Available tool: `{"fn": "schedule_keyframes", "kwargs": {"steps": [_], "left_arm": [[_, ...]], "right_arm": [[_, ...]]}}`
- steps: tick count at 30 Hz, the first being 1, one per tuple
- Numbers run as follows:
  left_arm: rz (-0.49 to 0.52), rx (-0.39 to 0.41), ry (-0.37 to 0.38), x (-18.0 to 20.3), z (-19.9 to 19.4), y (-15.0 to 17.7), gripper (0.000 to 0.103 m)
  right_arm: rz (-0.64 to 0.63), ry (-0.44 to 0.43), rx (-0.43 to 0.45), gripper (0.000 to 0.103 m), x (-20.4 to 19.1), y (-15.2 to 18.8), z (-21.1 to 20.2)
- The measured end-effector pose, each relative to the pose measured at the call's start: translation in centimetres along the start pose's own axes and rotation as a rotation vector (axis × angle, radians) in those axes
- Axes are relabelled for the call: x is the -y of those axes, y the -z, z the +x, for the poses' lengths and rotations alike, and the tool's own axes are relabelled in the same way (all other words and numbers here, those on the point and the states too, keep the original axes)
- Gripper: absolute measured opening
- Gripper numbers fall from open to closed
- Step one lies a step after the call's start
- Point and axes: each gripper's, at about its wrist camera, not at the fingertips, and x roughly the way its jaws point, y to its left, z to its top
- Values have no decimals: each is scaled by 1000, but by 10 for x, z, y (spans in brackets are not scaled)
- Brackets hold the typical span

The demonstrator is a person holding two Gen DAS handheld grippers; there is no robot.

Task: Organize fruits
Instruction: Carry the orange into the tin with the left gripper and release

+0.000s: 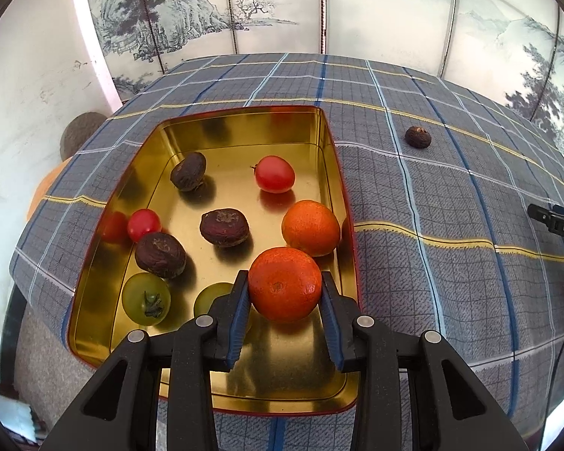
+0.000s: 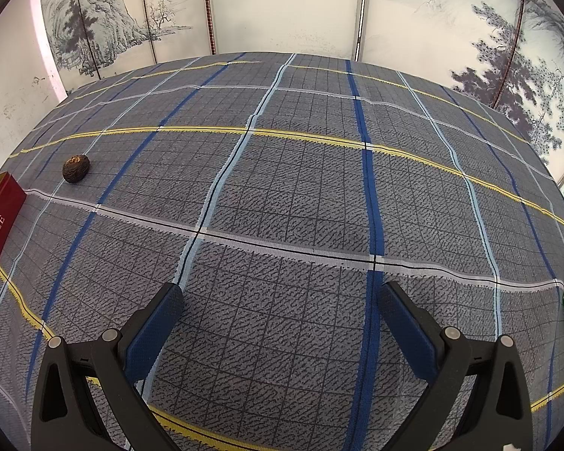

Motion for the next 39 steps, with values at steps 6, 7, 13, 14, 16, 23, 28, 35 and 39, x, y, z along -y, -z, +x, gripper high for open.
{"fn": "schedule_keyframes", "kwargs": {"steps": [6, 7, 13, 14, 16, 23, 28, 35, 39], "left_arm": [[20, -1, -36, 2, 0, 0, 38], [22, 0, -41, 1, 0, 1, 40], [42, 52, -92, 3, -8, 1, 53], [45, 61, -98, 4, -9, 1, 55], [50, 80, -110, 3, -13, 0, 57], [64, 108, -130, 2, -19, -3, 58], [67, 120, -134, -1, -22, -5, 58], [76, 127, -120, 2, -24, -11, 58], [64, 136, -94, 2, -28, -13, 58]], "right_arm": [[0, 0, 0, 103, 0, 0, 0], [0, 0, 0, 103, 0, 0, 0], [0, 1, 0, 103, 0, 0, 0], [0, 1, 0, 103, 0, 0, 0], [0, 1, 0, 103, 0, 0, 0], [1, 1, 0, 103, -1, 0, 0], [-47, -62, 107, 103, -14, -4, -20], [-200, -322, 139, 102, -78, -44, -24], [-285, -380, 113, 91, -115, -58, -4]]}}
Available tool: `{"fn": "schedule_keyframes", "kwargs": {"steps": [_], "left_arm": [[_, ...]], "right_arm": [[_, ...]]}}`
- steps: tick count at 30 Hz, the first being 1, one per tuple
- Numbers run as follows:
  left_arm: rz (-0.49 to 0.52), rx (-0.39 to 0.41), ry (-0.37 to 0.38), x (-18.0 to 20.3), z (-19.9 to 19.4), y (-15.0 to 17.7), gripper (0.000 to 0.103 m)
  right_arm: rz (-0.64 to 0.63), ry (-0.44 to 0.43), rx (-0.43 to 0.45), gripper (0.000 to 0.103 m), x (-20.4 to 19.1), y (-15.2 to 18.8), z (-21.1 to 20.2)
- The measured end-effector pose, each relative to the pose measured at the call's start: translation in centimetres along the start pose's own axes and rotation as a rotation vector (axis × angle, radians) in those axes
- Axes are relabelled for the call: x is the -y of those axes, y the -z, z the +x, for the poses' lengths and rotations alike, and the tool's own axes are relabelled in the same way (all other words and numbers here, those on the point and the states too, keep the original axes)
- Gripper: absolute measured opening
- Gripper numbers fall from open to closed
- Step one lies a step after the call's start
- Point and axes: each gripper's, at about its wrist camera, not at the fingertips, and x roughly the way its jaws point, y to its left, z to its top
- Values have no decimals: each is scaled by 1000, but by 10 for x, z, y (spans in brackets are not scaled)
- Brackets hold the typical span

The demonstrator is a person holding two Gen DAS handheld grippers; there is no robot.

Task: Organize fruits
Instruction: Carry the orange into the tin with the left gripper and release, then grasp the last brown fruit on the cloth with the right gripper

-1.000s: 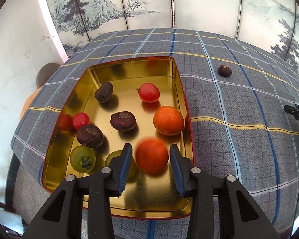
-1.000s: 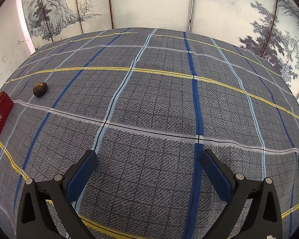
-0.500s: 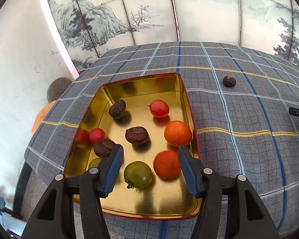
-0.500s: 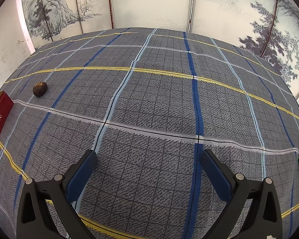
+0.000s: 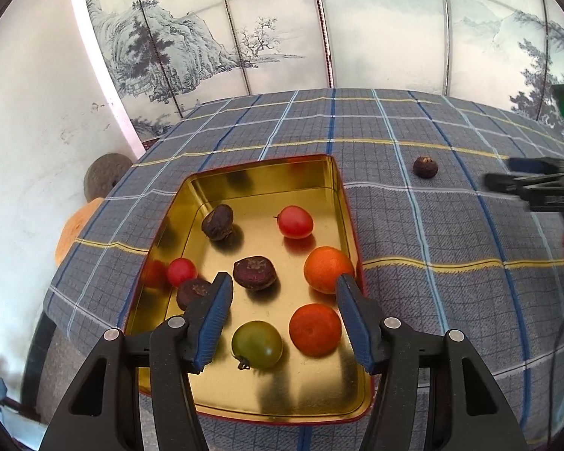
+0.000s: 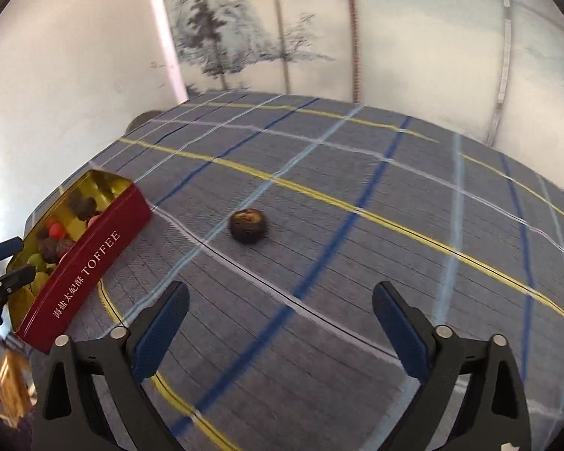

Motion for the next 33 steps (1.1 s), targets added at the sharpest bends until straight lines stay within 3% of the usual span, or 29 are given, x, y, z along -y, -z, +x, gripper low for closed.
{"fn": "schedule_keyframes", "kwargs": {"steps": [5, 13, 17, 19, 25, 33], "left_arm": [[-27, -7, 36, -3, -4, -1, 58], [12, -6, 39, 5, -8, 2, 64], [19, -5, 37, 5, -9, 2, 64], [8, -5, 37, 1, -10, 2, 64], [-55, 14, 27, -22, -20, 6, 64], [-112, 20, -7, -50, -33, 17, 64]], "right_arm": [[-26, -42, -36, 75, -13, -19, 35], [-56, -43, -63, 72, -21, -41, 71], [-101, -21, -102, 54, -27, -43, 88], [-103, -27, -113, 32, -28, -45, 87], [-64, -110, -13, 32, -48, -43, 36], [-134, -254, 63, 32, -137, -31, -10]]}}
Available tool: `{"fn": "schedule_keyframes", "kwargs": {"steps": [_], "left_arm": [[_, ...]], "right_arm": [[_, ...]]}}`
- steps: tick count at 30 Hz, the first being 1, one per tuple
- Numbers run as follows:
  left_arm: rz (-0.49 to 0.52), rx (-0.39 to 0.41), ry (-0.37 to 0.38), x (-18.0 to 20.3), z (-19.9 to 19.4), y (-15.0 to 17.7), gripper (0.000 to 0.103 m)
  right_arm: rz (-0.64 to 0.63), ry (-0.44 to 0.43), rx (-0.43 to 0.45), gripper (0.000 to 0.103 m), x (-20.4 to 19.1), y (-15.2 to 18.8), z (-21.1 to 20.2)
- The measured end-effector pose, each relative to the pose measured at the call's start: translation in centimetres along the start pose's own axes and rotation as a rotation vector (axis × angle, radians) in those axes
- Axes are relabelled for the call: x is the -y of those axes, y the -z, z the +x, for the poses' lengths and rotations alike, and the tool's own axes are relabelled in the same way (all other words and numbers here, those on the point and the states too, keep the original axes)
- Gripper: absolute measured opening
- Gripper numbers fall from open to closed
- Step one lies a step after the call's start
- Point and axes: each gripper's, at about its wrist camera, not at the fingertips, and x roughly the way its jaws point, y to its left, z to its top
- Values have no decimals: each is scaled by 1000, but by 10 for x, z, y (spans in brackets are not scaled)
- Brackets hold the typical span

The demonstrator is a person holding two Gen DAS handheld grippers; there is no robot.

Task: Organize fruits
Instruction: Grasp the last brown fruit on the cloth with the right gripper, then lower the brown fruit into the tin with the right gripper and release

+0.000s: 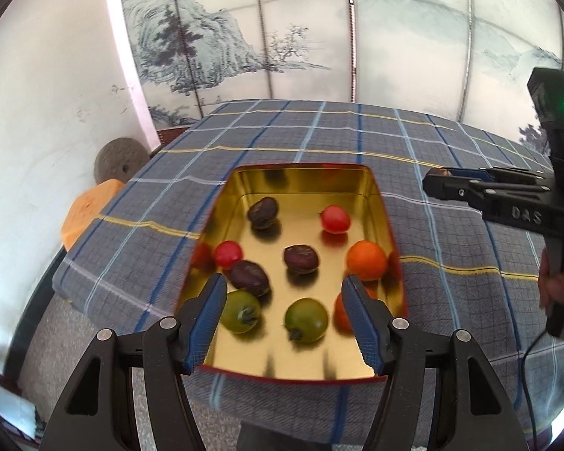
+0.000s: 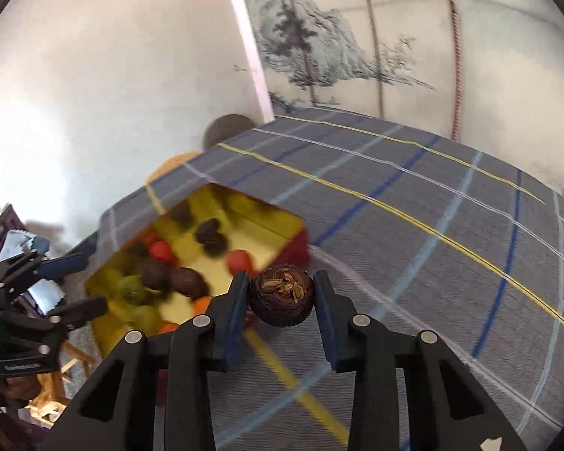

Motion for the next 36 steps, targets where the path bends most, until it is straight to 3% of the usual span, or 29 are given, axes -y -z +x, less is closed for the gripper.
{"fn": "schedule_keyframes", "kwargs": {"steps": [8, 21, 26, 36], "left_arm": [[-39, 13, -25, -25, -13, 5, 65], [-87, 33, -69, -52, -16, 14, 66], [-84, 17, -114, -57, -14, 16, 78], [-101, 55, -89, -65, -25, 15, 86]], "right_arm": [[-50, -63, -12, 32, -55, -15, 17], [-25, -57, -68, 32, -72, -20, 66], [-16, -45, -88, 33, -73, -20, 80], [-13, -23, -106, 34, -79, -21, 97]]}}
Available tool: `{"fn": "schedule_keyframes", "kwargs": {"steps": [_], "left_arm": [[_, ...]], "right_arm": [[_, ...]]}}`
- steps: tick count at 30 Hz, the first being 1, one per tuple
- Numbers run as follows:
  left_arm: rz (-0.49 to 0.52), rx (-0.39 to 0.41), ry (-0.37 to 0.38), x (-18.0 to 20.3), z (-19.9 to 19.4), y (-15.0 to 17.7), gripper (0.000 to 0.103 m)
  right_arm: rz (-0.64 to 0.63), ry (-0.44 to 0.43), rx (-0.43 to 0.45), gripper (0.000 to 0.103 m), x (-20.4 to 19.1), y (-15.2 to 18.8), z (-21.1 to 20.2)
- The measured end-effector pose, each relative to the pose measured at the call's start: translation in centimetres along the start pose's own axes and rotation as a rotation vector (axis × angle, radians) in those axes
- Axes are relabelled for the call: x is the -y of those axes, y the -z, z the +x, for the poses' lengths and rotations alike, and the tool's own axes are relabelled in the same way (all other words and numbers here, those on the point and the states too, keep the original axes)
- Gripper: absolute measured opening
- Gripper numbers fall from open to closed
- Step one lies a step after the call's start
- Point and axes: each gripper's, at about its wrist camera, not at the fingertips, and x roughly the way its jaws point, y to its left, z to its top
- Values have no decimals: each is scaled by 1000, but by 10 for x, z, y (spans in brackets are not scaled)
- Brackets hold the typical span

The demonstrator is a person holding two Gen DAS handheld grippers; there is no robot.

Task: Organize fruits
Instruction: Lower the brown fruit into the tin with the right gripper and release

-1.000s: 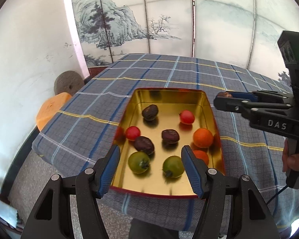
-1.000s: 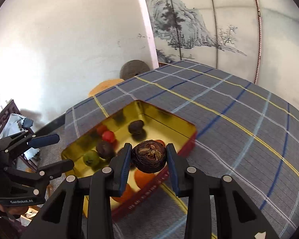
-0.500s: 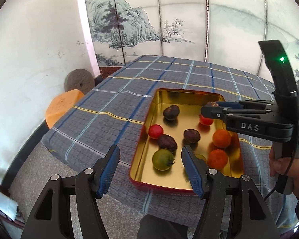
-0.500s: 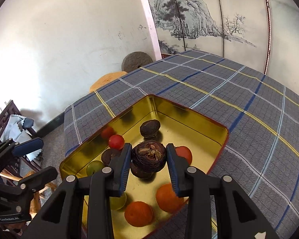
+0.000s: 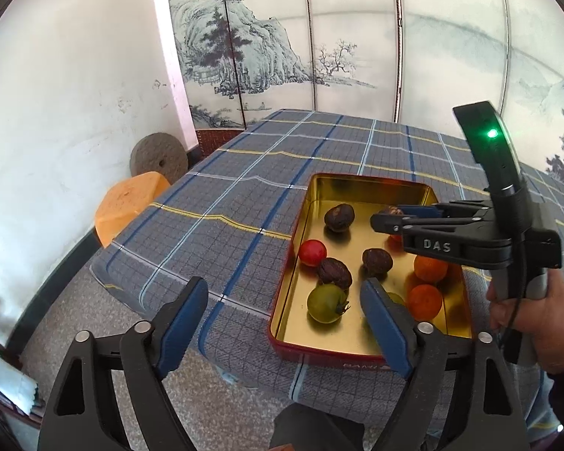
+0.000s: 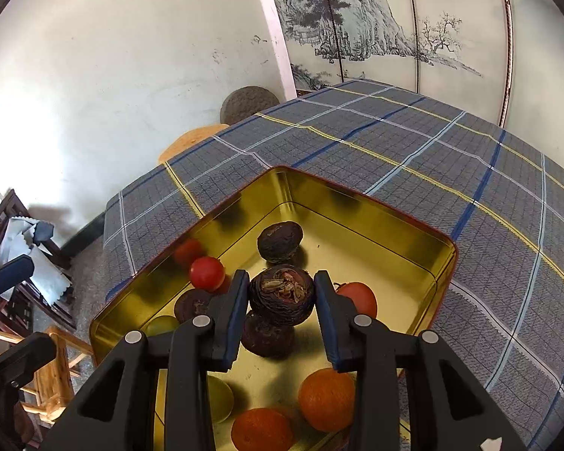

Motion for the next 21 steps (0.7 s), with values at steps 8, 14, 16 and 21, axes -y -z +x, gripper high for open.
{"fn": "schedule_keyframes", "kwargs": {"steps": [8, 14, 16, 21], "left_arm": [[-43, 45, 35, -11, -13, -5, 95], [-26, 106, 19, -6, -31, -11, 96], [-21, 121, 24, -5, -37, -12, 96], [-9, 153, 38, 1, -52, -15, 96]], "right_arm": [[-48, 4, 104, 50, -20, -6, -32], [-101, 17, 218, 66, -40, 6, -83], [-108, 23, 243, 68, -43, 12, -97], [-104, 56, 299, 73, -40, 30, -135]]}}
